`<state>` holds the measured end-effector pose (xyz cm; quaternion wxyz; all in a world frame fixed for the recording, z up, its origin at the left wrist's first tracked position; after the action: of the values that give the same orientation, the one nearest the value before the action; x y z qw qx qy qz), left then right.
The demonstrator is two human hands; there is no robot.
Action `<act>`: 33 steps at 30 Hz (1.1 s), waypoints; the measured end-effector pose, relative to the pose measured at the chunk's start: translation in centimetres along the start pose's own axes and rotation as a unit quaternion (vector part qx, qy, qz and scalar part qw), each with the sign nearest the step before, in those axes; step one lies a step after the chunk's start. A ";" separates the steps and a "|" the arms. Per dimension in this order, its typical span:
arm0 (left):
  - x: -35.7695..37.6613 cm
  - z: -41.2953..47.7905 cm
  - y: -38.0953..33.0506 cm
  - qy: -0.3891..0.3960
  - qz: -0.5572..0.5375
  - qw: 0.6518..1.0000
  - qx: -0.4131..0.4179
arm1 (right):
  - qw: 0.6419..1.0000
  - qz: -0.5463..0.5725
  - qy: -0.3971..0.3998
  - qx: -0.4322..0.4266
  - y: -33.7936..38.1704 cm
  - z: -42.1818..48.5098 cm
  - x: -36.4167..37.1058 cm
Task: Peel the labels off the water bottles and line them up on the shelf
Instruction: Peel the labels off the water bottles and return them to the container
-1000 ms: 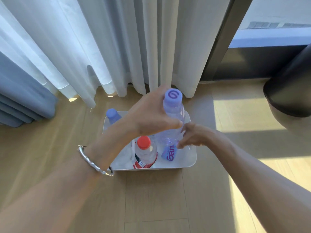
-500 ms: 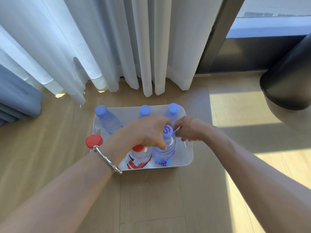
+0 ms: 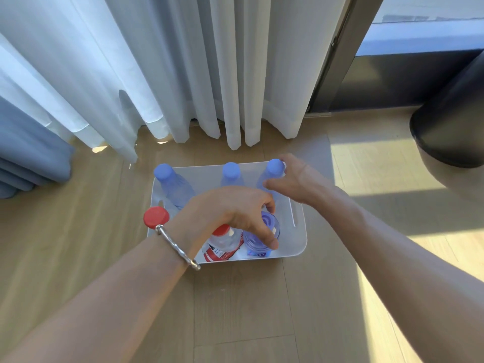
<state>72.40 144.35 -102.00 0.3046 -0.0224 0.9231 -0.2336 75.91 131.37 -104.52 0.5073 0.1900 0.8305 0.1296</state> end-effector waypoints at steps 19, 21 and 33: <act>-5.6 -4.9 3.8 -0.337 -0.341 0.875 0.069 | 0.945 0.202 -0.224 -0.129 9.5 -4.8 -9.9; -6.3 -6.0 3.7 -0.350 -0.383 0.848 0.106 | 0.926 0.232 -0.241 -0.173 11.0 -5.8 -10.6; -5.6 -10.2 4.5 -0.270 -0.395 0.852 0.211 | 0.848 0.439 -0.200 -0.220 14.8 -7.1 -8.9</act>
<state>71.63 153.67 -93.75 0.4210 -0.3827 0.6464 -0.5084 76.00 140.45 -88.25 0.5813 0.4403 0.4902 0.4774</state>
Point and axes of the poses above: each hand's wrist, its own z-axis towards the middle knuckle, its own x-axis out of the palm, y = z × x, the point moved 3 cm from there along z, towards the middle knuckle, and after that the axes turned 7 degrees about -z, right-handed, at the moved point
